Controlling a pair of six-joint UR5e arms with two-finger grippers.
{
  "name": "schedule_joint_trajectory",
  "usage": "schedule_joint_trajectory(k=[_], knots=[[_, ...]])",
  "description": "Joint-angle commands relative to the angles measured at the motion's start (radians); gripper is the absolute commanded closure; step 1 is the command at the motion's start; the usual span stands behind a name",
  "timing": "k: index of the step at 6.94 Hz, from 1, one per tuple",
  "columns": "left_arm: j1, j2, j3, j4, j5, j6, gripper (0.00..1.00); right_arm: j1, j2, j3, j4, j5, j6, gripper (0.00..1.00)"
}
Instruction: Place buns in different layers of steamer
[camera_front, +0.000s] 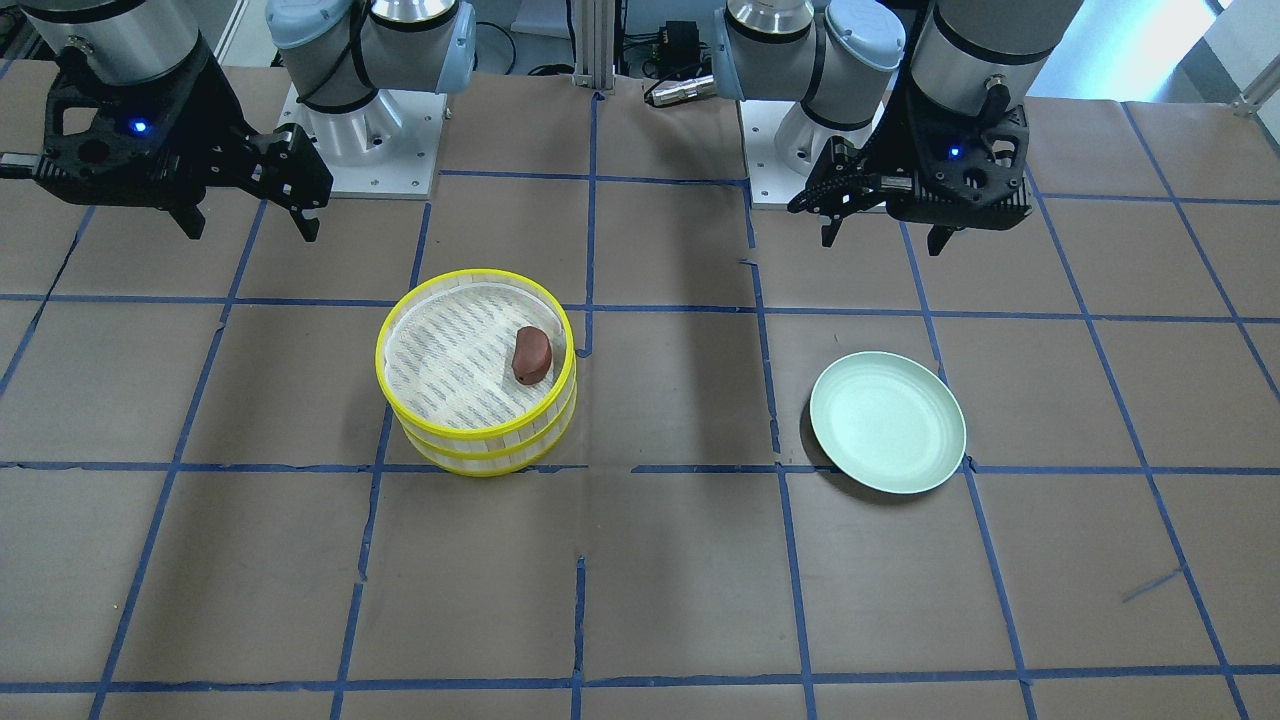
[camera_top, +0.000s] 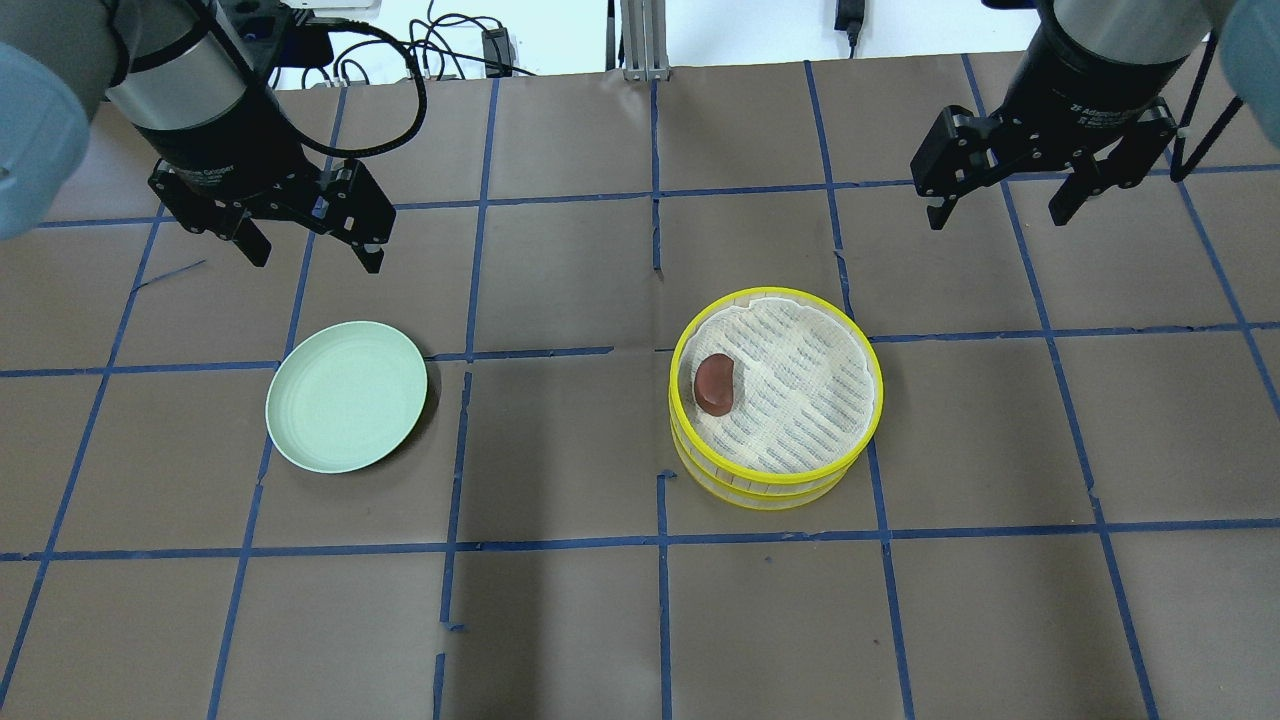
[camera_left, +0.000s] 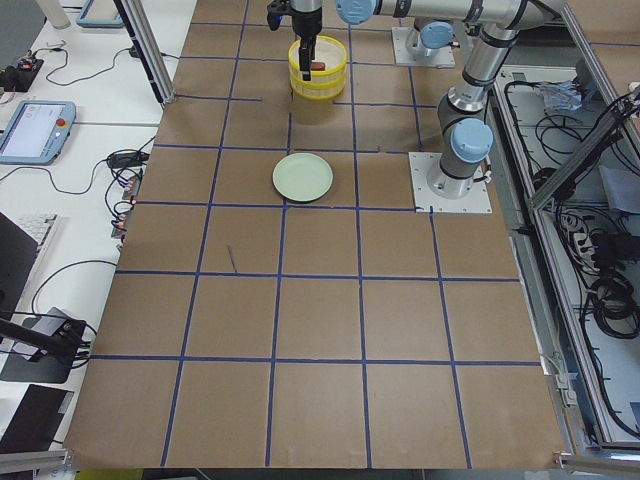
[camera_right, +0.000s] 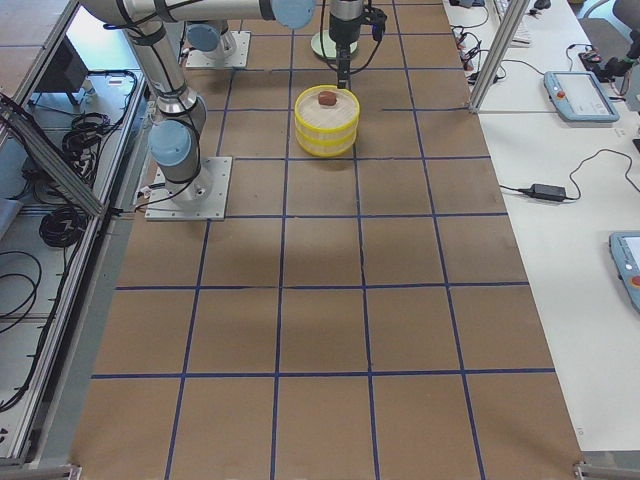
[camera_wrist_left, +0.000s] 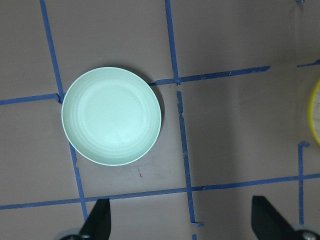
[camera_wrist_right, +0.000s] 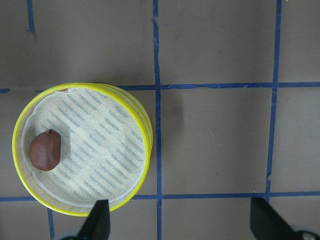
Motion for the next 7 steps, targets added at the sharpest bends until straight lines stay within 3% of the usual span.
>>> schedule_joint_trajectory(k=[1,7], knots=[[-0.001,0.000,0.001,0.000,-0.001,-0.003,0.00,0.000,0.001,0.000,-0.001,0.002,0.000,0.00],[-0.002,-0.014,-0.002,0.025,-0.023,-0.008,0.00,0.002,0.015,0.000,-0.014,0.000,-0.002,0.00]])
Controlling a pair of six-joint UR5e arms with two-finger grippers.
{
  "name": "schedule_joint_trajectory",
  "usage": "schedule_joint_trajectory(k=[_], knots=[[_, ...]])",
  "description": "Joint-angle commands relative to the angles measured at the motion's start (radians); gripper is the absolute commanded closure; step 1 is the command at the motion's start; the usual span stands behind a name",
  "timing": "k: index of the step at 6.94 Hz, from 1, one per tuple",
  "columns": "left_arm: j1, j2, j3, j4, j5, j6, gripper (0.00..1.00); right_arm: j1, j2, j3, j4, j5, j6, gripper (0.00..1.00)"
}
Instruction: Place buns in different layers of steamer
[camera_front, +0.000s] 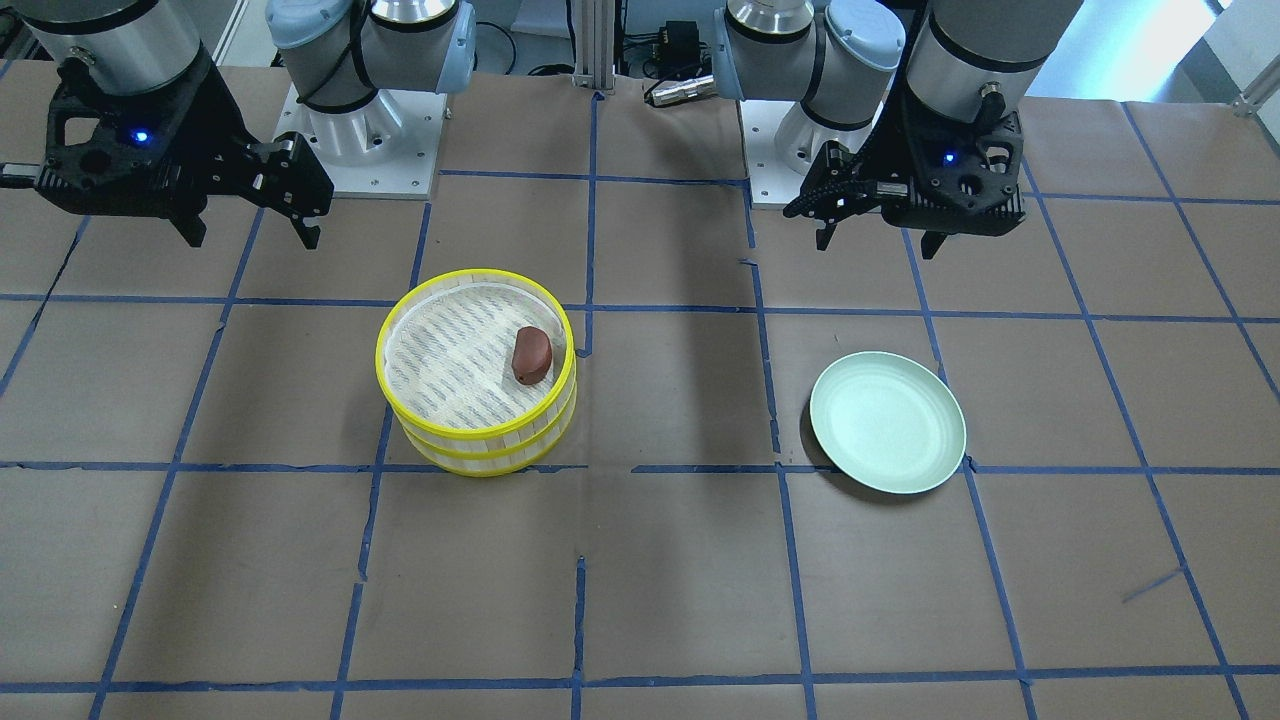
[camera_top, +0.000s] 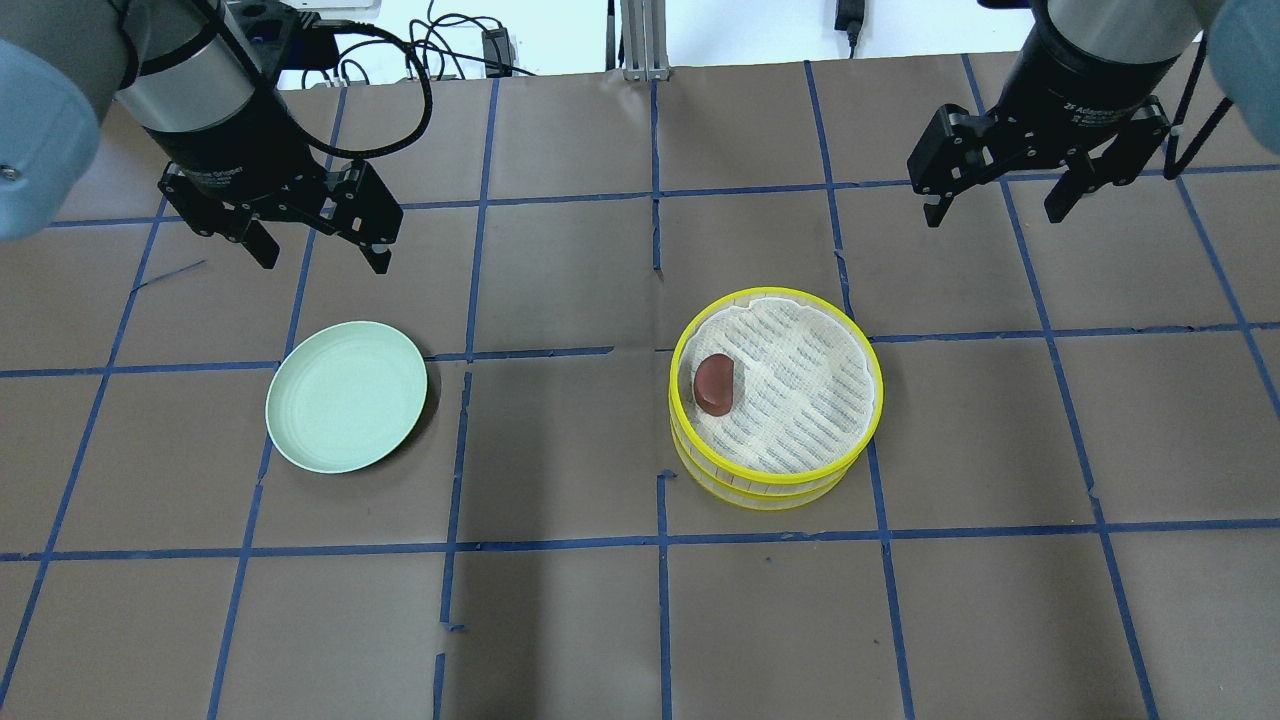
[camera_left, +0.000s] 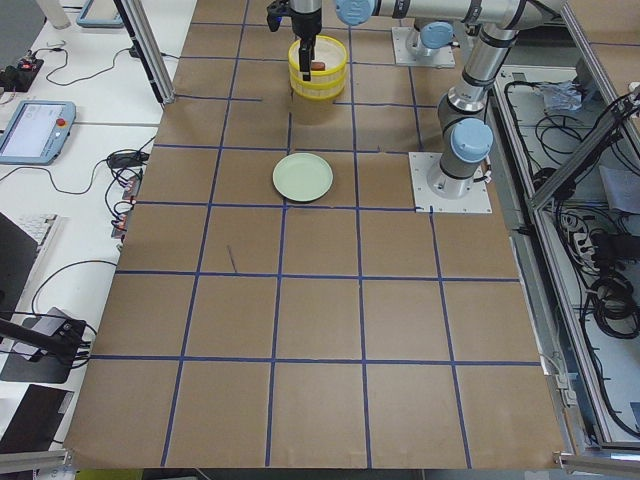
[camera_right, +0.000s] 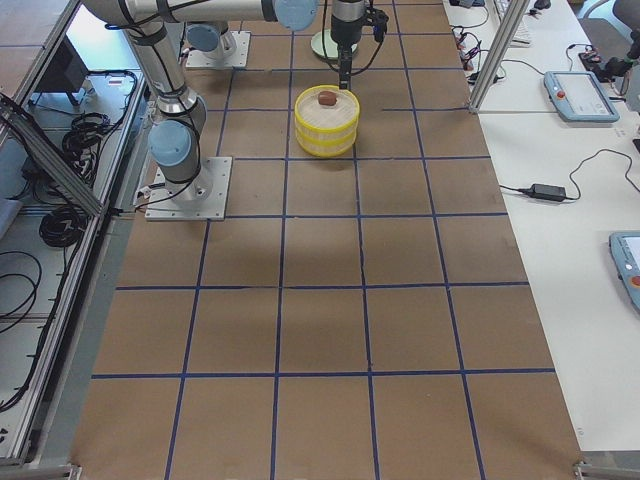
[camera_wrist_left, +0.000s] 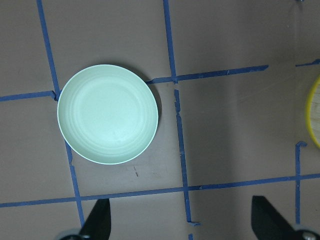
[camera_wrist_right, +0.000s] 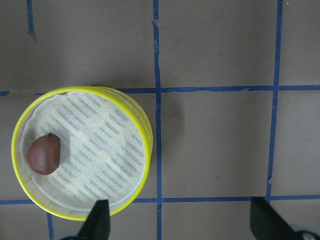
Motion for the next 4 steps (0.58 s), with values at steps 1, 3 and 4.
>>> schedule_joint_trajectory(k=[1,3,4], knots=[[0.000,-0.006,-0.003,0.015,-0.007,0.000,0.00,0.000,0.002,-0.001,0.001,0.000,0.000,0.00],[0.000,-0.004,-0.002,0.015,-0.007,0.000,0.00,0.000,0.002,-0.001,-0.001,0.000,-0.001,0.00],[0.000,-0.004,-0.003,0.015,-0.009,0.000,0.00,0.000,0.002,0.001,-0.001,-0.002,-0.001,0.00]])
